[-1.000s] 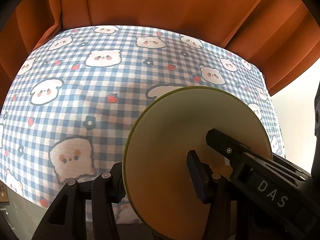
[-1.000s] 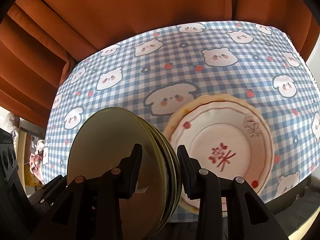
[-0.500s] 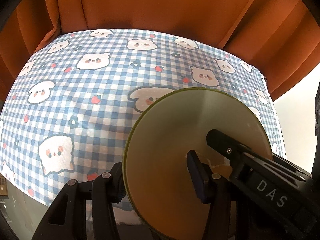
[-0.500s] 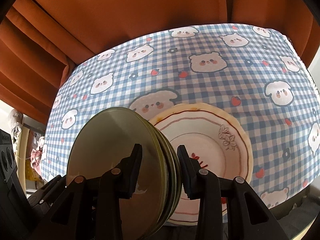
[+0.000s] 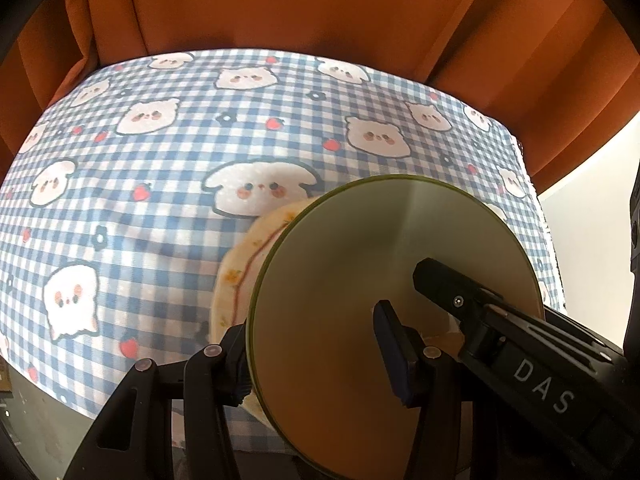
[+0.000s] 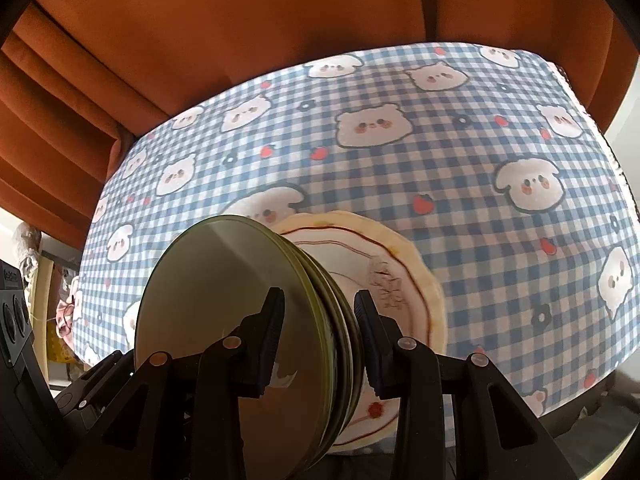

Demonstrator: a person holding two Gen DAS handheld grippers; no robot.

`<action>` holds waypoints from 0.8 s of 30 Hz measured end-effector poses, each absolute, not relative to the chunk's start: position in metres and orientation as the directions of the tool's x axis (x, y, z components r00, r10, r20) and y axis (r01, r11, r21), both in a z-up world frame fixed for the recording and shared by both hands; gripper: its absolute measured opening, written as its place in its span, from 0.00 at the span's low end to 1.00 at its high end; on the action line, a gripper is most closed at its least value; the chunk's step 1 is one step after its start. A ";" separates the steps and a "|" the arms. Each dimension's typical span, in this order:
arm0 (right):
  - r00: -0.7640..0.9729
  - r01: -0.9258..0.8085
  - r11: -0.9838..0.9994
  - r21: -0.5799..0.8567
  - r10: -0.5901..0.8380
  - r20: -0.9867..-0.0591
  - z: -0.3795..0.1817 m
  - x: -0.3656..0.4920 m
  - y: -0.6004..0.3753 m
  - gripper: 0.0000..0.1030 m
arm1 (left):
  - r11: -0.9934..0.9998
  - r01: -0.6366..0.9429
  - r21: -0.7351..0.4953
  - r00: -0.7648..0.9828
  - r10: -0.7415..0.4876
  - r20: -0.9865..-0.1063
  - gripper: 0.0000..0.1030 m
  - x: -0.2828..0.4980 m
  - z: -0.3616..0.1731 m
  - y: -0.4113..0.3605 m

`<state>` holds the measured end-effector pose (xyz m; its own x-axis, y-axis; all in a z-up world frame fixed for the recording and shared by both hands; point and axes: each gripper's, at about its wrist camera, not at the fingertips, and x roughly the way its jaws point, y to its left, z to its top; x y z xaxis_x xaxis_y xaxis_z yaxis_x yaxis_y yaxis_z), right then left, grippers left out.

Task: Organize plates and bowls
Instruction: 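Lower the nested bowls onto the red-patterned plate and open both tools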

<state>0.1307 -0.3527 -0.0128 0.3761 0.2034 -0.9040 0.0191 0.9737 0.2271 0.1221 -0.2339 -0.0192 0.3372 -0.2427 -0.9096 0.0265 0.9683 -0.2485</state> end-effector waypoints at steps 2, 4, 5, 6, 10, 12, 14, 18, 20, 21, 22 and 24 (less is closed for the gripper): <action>0.367 0.026 0.974 0.223 0.198 -0.909 -0.016 0.131 -0.358 0.38 | 0.968 0.026 -0.251 0.322 -0.245 -0.914 0.51 0.123 -0.023 -0.238; 0.353 0.033 0.975 0.220 0.195 -0.915 -0.020 0.131 -0.362 0.38 | 0.968 0.022 -0.249 0.306 -0.243 -0.920 0.51 0.125 -0.027 -0.242; 0.342 0.037 0.975 0.220 0.194 -0.919 -0.024 0.132 -0.364 0.38 | 0.969 0.018 -0.246 0.299 -0.240 -0.923 0.51 0.125 -0.029 -0.243; 0.334 0.039 0.975 0.220 0.195 -0.922 -0.026 0.133 -0.365 0.38 | 0.969 0.014 -0.246 0.292 -0.240 -0.926 0.51 0.126 -0.031 -0.244; 0.323 0.034 0.976 0.217 0.195 -0.926 -0.031 0.138 -0.365 0.38 | 0.972 0.015 -0.233 0.299 -0.227 -0.927 0.50 0.130 -0.031 -0.245; 0.321 0.032 0.977 0.211 0.190 -0.928 -0.032 0.141 -0.366 0.38 | 0.976 0.028 -0.218 0.301 -0.216 -0.929 0.50 0.133 -0.031 -0.248; 0.314 0.038 0.979 0.202 0.180 -0.932 -0.034 0.146 -0.367 0.38 | 0.978 0.045 -0.204 0.301 -0.208 -0.931 0.50 0.136 -0.032 -0.252; 0.293 0.046 0.978 0.204 0.182 -0.939 -0.039 0.152 -0.372 0.40 | 0.979 0.054 -0.196 0.284 -0.203 -0.937 0.50 0.140 -0.036 -0.255; 0.292 0.037 0.978 0.204 0.185 -0.938 -0.039 0.153 -0.372 0.40 | 0.980 0.052 -0.194 0.284 -0.200 -0.938 0.50 0.141 -0.037 -0.256; 0.291 0.034 0.978 0.207 0.189 -0.938 -0.040 0.154 -0.372 0.41 | 0.981 0.048 -0.188 0.285 -0.194 -0.939 0.50 0.140 -0.037 -0.256; 0.290 0.031 0.977 0.211 0.193 -0.937 -0.040 0.154 -0.372 0.41 | 0.982 0.045 -0.184 0.284 -0.189 -0.940 0.51 0.140 -0.037 -0.256; 0.287 0.020 0.975 0.221 0.206 -0.936 -0.042 0.154 -0.373 0.41 | 0.984 0.038 -0.171 0.280 -0.175 -0.944 0.53 0.139 -0.039 -0.257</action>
